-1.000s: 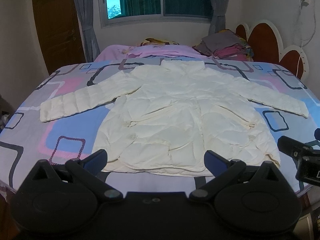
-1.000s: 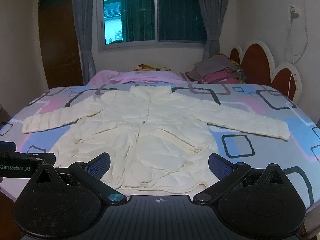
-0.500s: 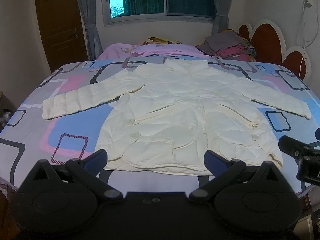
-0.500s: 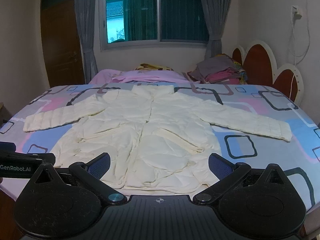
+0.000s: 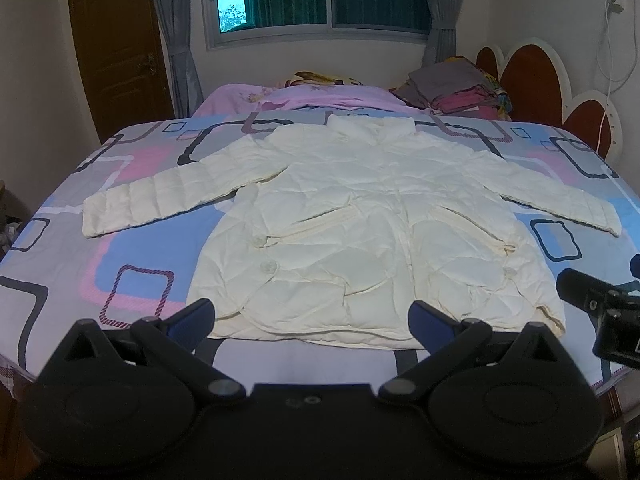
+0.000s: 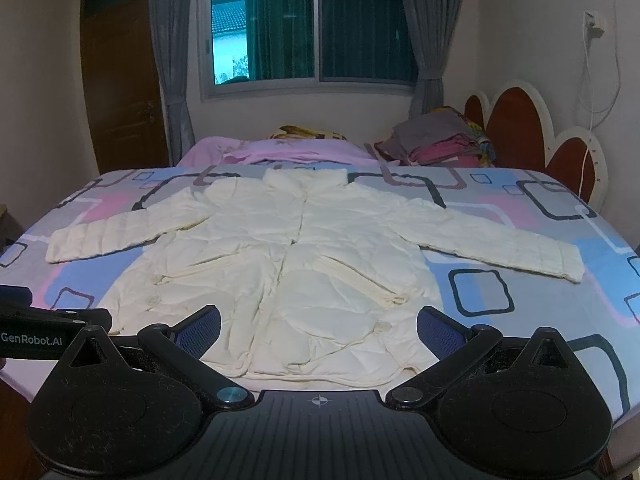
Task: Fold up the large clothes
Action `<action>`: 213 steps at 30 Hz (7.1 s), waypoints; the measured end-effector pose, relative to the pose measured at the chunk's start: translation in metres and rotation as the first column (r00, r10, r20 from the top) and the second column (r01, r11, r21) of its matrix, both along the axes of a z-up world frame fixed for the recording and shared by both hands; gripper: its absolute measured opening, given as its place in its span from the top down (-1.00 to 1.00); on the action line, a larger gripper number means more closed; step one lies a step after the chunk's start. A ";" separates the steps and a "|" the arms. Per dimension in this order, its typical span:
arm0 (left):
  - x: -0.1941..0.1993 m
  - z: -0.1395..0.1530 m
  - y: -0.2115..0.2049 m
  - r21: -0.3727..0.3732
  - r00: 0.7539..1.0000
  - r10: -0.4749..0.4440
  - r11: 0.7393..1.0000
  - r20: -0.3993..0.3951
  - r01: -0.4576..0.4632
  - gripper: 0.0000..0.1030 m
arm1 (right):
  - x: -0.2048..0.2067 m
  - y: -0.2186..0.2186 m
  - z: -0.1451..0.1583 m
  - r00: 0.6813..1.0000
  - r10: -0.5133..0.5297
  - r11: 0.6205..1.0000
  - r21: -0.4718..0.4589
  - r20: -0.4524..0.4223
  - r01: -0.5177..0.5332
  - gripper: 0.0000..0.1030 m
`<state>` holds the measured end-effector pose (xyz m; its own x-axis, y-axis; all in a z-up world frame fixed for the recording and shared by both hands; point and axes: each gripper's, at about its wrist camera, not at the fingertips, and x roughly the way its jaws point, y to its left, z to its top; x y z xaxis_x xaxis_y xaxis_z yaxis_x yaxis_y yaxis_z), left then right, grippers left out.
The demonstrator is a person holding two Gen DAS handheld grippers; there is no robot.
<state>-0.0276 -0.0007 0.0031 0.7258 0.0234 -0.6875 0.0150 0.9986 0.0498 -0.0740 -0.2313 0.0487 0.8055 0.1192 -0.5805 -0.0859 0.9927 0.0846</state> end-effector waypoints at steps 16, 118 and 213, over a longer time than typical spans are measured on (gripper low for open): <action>-0.001 -0.001 0.003 0.003 1.000 -0.017 1.000 0.003 0.017 -0.99 | -0.003 0.002 0.002 1.000 -0.022 1.000 -0.019 0.006 0.022 -1.00; 0.352 -0.110 -0.120 0.085 0.991 -0.067 0.993 -0.113 0.077 -0.85 | 0.295 -0.405 -0.187 0.698 -0.652 0.685 0.165 -0.295 0.710 0.10; 0.387 -0.118 0.059 -0.189 1.000 0.011 0.982 -0.019 -0.015 0.03 | 0.357 -0.146 -0.149 0.953 -0.261 0.965 -0.003 -0.156 0.263 0.61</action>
